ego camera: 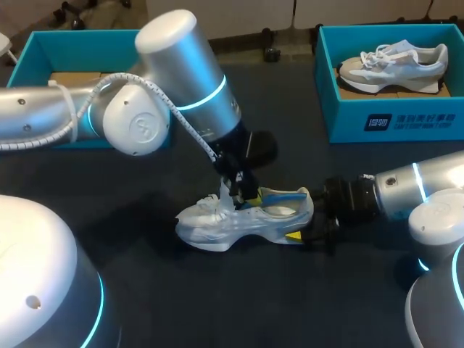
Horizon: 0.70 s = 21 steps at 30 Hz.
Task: Take the shoe out of the shoebox, open the shoe tongue, remove and reinsert the insole, then place the shoe into the shoebox
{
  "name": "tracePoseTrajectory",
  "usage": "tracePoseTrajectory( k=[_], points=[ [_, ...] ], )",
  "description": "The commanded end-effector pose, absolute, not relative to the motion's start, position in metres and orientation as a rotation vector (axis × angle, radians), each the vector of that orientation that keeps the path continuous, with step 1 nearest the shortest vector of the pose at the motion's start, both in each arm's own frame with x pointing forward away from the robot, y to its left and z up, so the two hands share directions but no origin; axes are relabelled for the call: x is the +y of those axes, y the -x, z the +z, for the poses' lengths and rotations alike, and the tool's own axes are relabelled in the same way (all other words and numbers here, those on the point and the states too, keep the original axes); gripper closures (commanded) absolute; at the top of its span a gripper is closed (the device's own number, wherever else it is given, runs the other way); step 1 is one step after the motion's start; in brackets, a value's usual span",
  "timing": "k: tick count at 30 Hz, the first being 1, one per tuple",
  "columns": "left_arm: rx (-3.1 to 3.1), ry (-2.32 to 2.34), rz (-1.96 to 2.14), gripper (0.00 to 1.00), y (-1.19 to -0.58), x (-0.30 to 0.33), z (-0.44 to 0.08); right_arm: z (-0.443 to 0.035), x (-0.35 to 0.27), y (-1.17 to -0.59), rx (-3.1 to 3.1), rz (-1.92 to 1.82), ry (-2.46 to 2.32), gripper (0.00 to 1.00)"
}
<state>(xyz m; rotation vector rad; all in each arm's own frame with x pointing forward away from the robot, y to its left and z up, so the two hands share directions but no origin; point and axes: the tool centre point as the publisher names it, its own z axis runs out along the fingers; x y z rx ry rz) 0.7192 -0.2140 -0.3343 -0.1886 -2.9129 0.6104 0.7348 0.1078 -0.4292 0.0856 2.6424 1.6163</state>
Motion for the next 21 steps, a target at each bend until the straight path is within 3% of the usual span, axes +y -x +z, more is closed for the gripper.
tracePoseTrajectory(
  k=[1, 7, 8, 9, 10, 11, 16, 21],
  points=[
    [-2.919, 0.168, 0.635, 1.0, -0.718, -0.215, -0.335, -0.439, 0.108, -0.738, 2.643, 1.613, -0.086, 1.0],
    [-2.91, 0.152, 0.645, 1.0, -0.716, -0.217, -0.336, -0.439, 0.108, -0.738, 2.643, 1.613, -0.086, 1.0],
    [-2.909, 0.15, 0.646, 0.85, -0.716, -0.218, -0.337, -0.439, 0.108, -0.738, 2.643, 1.613, -0.086, 1.0],
    [-2.908, 0.15, 0.646, 0.81, -0.716, -0.218, -0.337, -0.439, 0.108, -0.738, 2.643, 1.613, -0.086, 1.0],
    [-2.906, 0.149, 0.646, 0.66, -0.714, -0.218, -0.337, -0.439, 0.108, -0.738, 2.643, 1.613, -0.086, 1.0],
    [-2.904, 0.149, 0.646, 0.63, -0.713, -0.218, -0.336, -0.439, 0.108, -0.738, 2.643, 1.613, -0.086, 1.0],
    [-2.895, 0.148, 0.657, 0.56, -0.712, -0.219, -0.33, -0.439, 0.108, -0.738, 2.643, 1.613, -0.086, 1.0],
    [-2.91, 0.148, 0.673, 0.56, -0.713, -0.221, -0.321, -0.439, 0.108, -0.738, 2.643, 1.613, -0.086, 1.0]
  ],
)
